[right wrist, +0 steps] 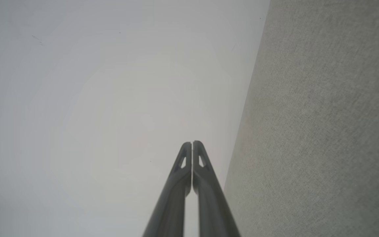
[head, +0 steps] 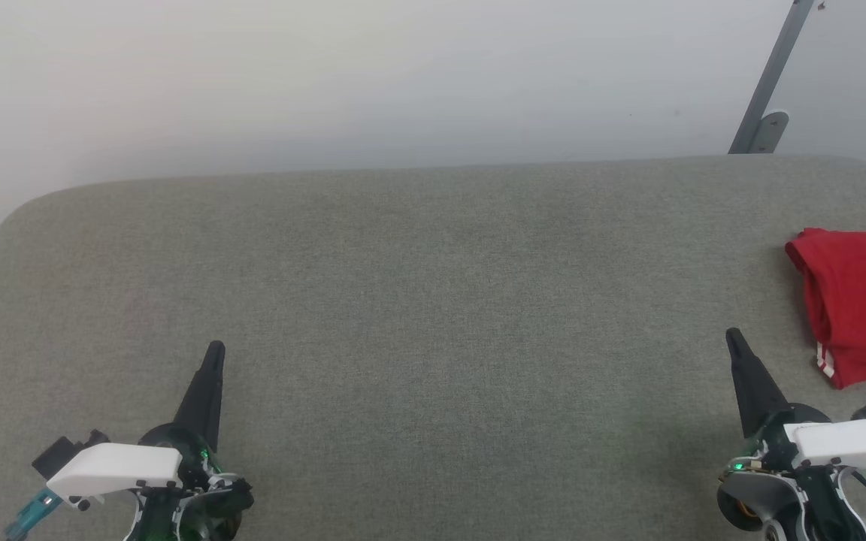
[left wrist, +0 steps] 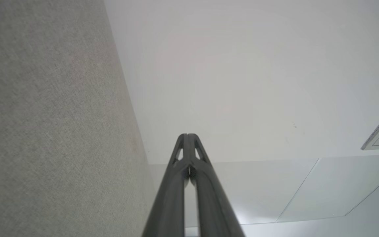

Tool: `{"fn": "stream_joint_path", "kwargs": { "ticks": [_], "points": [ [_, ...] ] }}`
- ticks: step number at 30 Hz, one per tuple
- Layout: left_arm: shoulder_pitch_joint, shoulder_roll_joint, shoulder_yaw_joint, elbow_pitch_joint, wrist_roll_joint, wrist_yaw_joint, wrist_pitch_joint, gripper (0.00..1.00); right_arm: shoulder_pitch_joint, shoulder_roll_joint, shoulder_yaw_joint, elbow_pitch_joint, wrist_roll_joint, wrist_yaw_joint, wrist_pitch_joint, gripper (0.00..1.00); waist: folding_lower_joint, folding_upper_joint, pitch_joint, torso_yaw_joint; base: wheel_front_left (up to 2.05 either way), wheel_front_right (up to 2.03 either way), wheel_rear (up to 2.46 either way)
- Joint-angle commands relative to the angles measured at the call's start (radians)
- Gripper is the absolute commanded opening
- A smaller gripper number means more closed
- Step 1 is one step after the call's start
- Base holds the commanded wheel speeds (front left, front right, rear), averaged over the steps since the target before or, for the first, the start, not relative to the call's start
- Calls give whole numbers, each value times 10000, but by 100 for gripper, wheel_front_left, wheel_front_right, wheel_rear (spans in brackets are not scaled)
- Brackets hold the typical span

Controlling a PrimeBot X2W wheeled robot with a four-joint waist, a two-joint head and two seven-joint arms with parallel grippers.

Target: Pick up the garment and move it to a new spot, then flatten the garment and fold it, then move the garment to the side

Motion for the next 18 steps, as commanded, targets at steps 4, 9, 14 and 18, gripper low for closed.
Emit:
{"fn": "stream_joint_path", "kwargs": {
  "ticks": [4, 9, 14, 18],
  "points": [
    [-111, -24, -1, -21, -34, -25, 28, 0, -48, 33, -2, -27, 42, 0, 24, 0, 0, 0, 0, 0, 0, 0, 0],
    [-111, -24, -2, -22, -34, -25, 28, 0, -48, 33, -2, -27, 42, 0, 25, 0, 0, 0, 0, 0, 0, 0, 0],
    [-111, -24, -2, -22, -34, -25, 28, 0, -48, 33, -1, -27, 43, 0, 25, 0, 0, 0, 0, 0, 0, 0, 0],
    [-111, -24, -2, -22, -34, -25, 28, 0, -48, 33, -1, -27, 43, 0, 23, 0, 0, 0, 0, 0, 0, 0, 0]
  ]
}}
